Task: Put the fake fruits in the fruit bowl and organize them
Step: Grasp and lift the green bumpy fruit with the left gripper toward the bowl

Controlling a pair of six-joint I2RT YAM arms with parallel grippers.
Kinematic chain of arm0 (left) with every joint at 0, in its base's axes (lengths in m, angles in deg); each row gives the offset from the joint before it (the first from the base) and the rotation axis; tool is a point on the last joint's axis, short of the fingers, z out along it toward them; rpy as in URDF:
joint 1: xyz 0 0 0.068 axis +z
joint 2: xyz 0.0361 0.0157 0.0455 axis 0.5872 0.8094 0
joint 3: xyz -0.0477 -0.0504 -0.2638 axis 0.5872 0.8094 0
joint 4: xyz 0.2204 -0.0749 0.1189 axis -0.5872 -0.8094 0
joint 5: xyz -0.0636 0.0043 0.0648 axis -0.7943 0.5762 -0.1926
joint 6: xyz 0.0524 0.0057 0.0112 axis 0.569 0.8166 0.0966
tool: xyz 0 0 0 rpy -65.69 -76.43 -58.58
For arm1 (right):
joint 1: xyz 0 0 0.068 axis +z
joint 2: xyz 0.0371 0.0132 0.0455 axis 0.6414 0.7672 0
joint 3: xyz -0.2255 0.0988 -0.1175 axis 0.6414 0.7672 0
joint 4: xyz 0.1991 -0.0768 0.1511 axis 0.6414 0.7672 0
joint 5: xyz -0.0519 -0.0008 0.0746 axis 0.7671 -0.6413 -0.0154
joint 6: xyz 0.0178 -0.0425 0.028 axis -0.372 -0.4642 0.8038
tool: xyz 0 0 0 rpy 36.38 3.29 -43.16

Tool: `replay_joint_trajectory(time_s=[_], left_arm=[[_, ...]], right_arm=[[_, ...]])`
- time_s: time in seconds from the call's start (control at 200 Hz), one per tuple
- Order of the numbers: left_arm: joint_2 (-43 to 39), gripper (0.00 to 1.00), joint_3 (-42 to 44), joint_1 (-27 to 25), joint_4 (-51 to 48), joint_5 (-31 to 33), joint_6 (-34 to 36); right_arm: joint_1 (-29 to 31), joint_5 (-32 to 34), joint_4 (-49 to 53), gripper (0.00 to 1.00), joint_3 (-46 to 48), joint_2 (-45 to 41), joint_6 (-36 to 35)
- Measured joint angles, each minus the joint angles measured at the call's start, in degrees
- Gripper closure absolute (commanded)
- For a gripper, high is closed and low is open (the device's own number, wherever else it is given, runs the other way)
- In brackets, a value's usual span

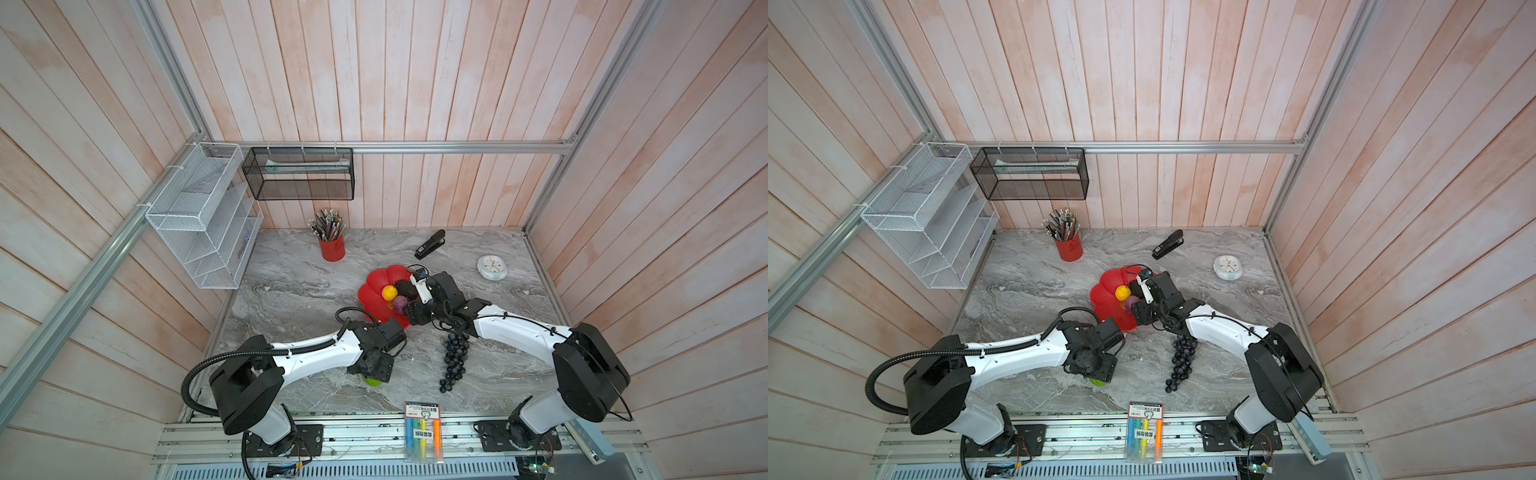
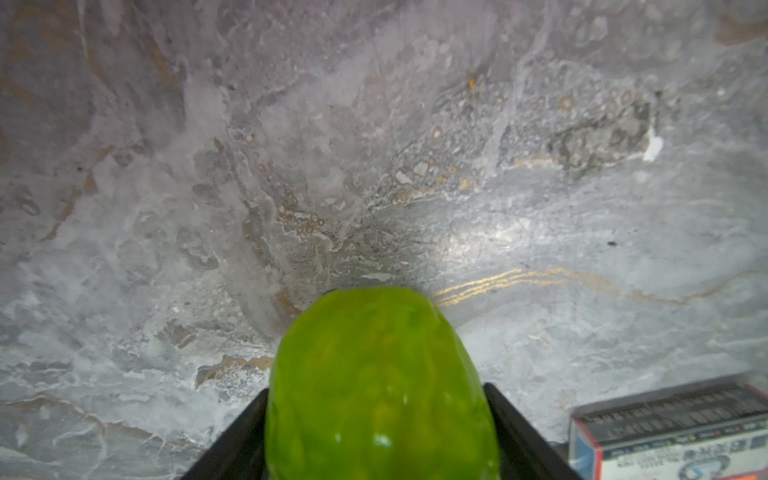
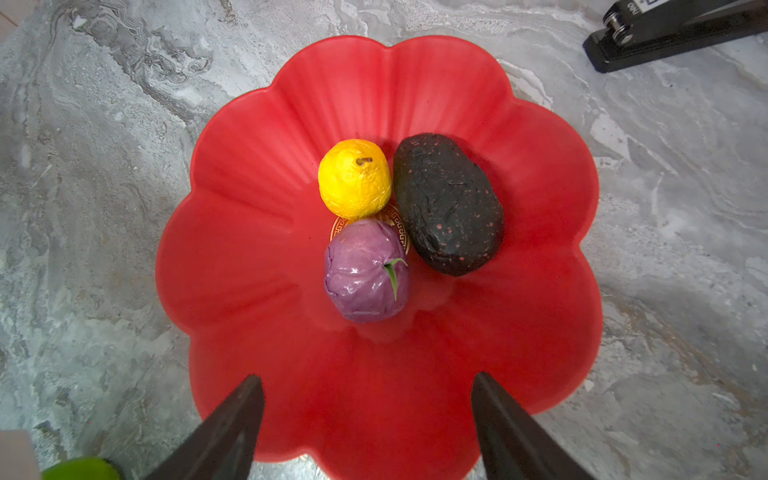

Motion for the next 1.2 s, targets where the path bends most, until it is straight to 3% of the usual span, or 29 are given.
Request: replay_joint_trajectory(time_s=[0.185, 0.49, 0.76, 1.035, 1.2], left_arm=[[-0.15, 0.46, 0.55, 0.0, 0.79, 0.2, 0.0], [-4.0, 0.47, 2.91, 0.46, 2.1, 0.63, 0.02], [-12.26, 0.47, -2.8, 9.7, 1.2, -0.59, 3.32], [0.11, 0.47, -18.18, 16.33, 4.52, -0.68, 11.1], [9.6, 0.47, -24.33, 19.3, 5.99, -0.44, 14.1]], right_arm=[[0.0, 0.02, -0.31, 0.21, 0.48, 0.0, 0.0], [0.0, 0.87, -0.26, 0.21, 0.57, -1.97, 0.0], [-0.09, 2.12, 1.53, 0.21, 1.49, -6.27, 0.42], [-2.1, 2.62, 5.49, 0.21, 4.74, -15.85, 1.57], [-7.85, 0.26, 7.67, 0.22, 9.9, -21.31, 3.19]])
